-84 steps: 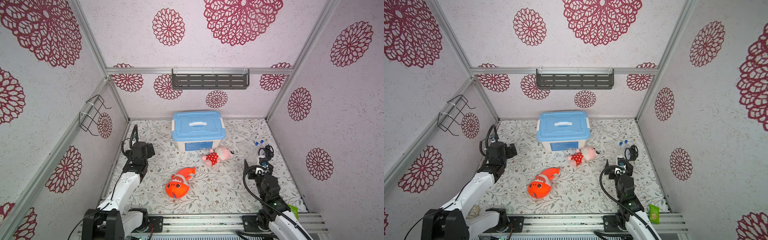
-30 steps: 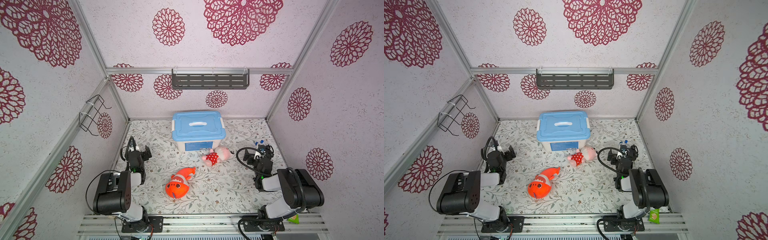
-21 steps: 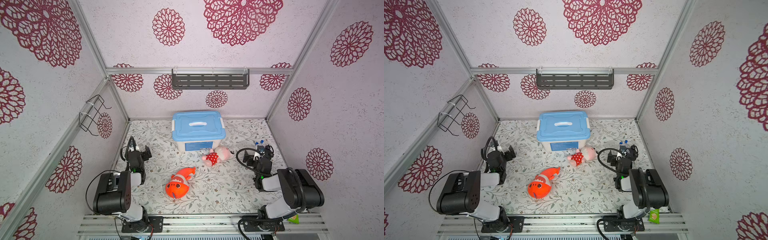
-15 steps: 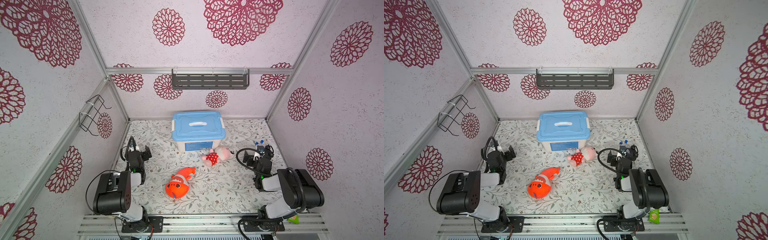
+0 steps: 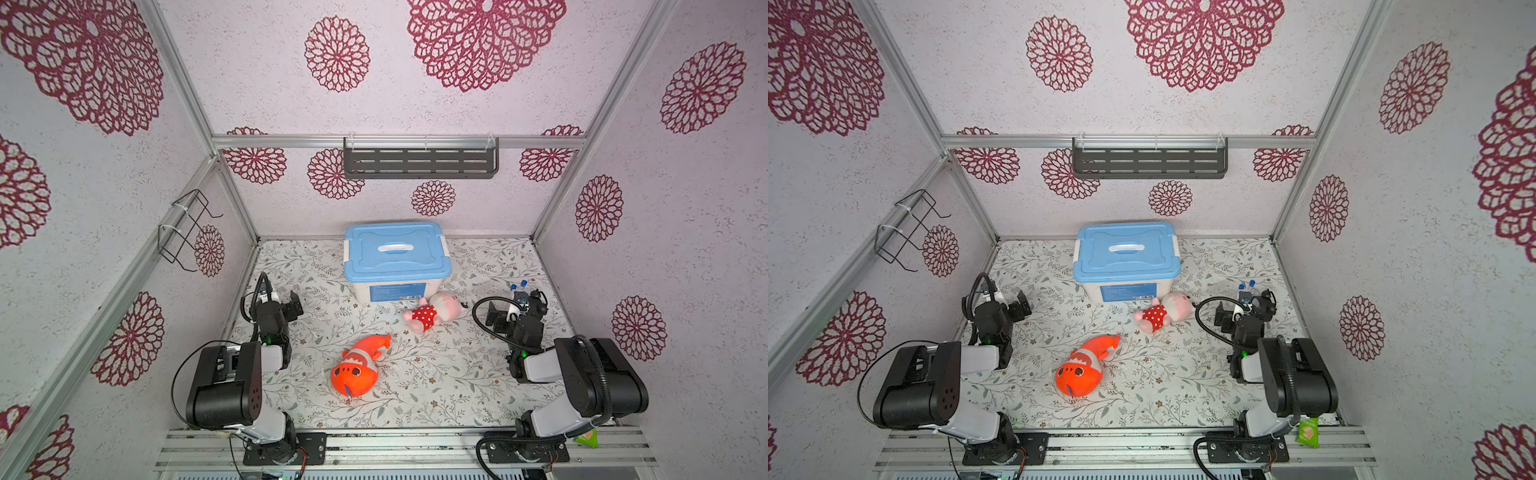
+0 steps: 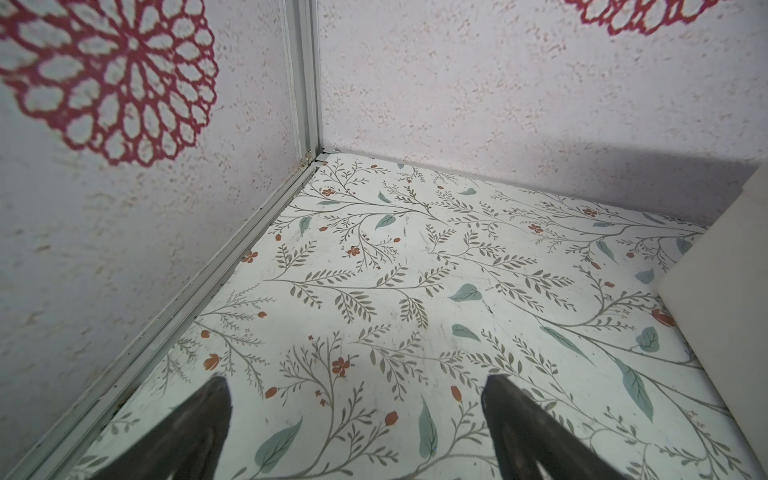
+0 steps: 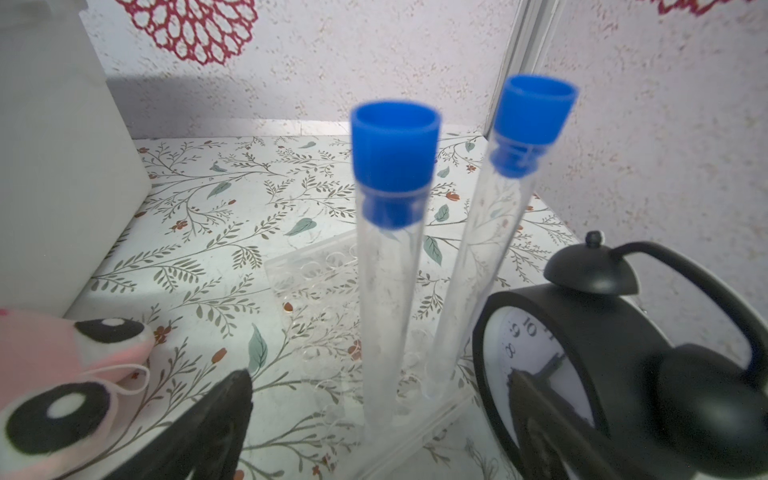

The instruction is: Organize the chemistry lab equipment

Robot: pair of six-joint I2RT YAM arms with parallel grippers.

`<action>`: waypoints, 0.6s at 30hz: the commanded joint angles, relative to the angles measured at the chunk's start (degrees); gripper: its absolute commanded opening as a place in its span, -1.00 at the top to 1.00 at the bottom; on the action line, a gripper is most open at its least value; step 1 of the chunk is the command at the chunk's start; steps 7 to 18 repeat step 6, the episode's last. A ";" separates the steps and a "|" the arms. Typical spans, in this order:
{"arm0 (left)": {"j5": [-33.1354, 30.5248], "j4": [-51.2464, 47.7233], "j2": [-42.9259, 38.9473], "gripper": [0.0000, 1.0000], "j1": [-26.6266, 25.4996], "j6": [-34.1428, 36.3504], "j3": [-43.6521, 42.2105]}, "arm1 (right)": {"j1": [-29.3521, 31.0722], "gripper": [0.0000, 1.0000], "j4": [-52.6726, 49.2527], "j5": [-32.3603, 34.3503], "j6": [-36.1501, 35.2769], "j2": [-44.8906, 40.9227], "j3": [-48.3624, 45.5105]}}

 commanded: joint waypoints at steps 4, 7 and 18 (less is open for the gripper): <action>0.10 0.94 0.26 -0.95 -0.20 0.57 1.12 | -0.44 -0.98 1.50 0.16 -0.01 -1.31 0.88; 0.12 0.95 0.24 -0.95 -0.20 0.54 1.16 | -0.46 -0.98 1.86 0.34 -0.10 -1.47 0.59; 0.12 0.95 0.24 -0.95 -0.20 0.54 1.16 | -0.46 -0.98 1.86 0.34 -0.10 -1.47 0.59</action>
